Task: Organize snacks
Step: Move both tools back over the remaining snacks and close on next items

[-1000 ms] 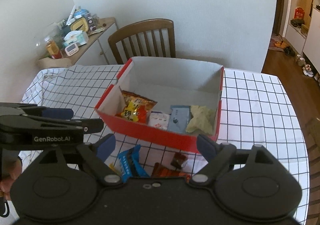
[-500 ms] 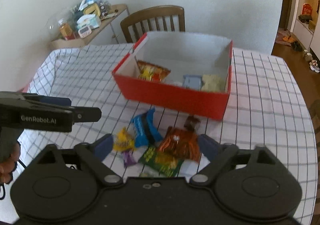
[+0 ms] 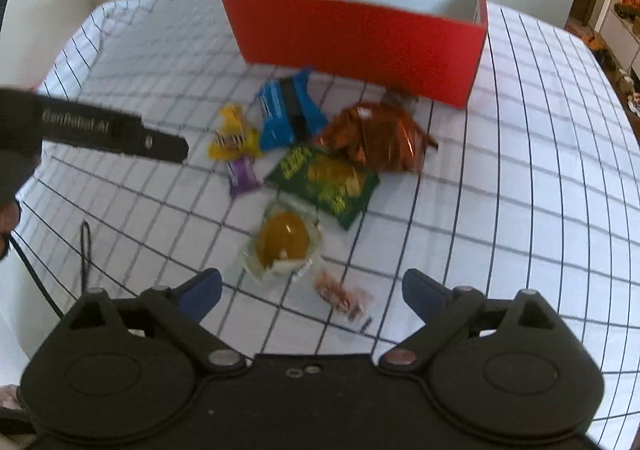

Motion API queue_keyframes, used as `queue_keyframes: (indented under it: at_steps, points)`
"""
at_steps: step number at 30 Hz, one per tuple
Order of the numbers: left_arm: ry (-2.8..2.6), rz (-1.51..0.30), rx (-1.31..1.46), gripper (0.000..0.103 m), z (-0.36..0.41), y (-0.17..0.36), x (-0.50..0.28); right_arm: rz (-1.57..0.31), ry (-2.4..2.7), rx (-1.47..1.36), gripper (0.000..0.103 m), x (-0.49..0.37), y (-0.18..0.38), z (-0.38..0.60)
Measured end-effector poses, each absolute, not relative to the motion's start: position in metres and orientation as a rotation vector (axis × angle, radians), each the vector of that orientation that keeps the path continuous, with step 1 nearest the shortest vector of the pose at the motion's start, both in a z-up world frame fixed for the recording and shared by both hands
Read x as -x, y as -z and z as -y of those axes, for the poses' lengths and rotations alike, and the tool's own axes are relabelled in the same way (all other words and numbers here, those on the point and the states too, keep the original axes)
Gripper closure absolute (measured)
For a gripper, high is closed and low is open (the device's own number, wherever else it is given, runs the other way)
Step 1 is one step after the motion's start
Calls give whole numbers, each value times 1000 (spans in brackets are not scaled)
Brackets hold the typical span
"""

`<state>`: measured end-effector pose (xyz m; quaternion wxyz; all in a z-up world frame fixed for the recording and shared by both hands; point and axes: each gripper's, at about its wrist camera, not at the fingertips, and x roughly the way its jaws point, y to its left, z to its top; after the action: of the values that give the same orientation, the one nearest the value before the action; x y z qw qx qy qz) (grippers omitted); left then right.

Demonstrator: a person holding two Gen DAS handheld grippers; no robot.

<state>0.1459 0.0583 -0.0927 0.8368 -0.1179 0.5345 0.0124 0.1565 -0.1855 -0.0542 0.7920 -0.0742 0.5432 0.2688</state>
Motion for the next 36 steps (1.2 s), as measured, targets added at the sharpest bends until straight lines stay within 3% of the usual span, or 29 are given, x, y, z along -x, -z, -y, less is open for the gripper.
queue_keyframes:
  at_steps: [13, 19, 23, 27, 30, 34, 36]
  points:
    - [-110, -1169, 284, 16, -63, 125, -187, -1224, -584, 254, 30, -159, 85, 191]
    - [-110, -1194, 324, 16, -63, 138, -201, -1217, -617, 343, 48, -159, 92, 181]
    - [-107, -1218, 342, 33, -63, 146, -207, -1205, -641, 395, 55, -158, 96, 174]
    - [-102, -1212, 341, 37, -63, 147, -209, -1186, -666, 421, 64, -157, 96, 171]
    - [-94, -1209, 340, 45, -63, 146, -209, -1184, -673, 434, 72, -156, 95, 168]
    - [-74, -1202, 363, 62, -63, 143, -208, -1175, -683, 452, 75, -152, 96, 165]
    - [-80, -1196, 351, 65, -62, 142, -207, -1170, -681, 450, 79, -150, 96, 165]
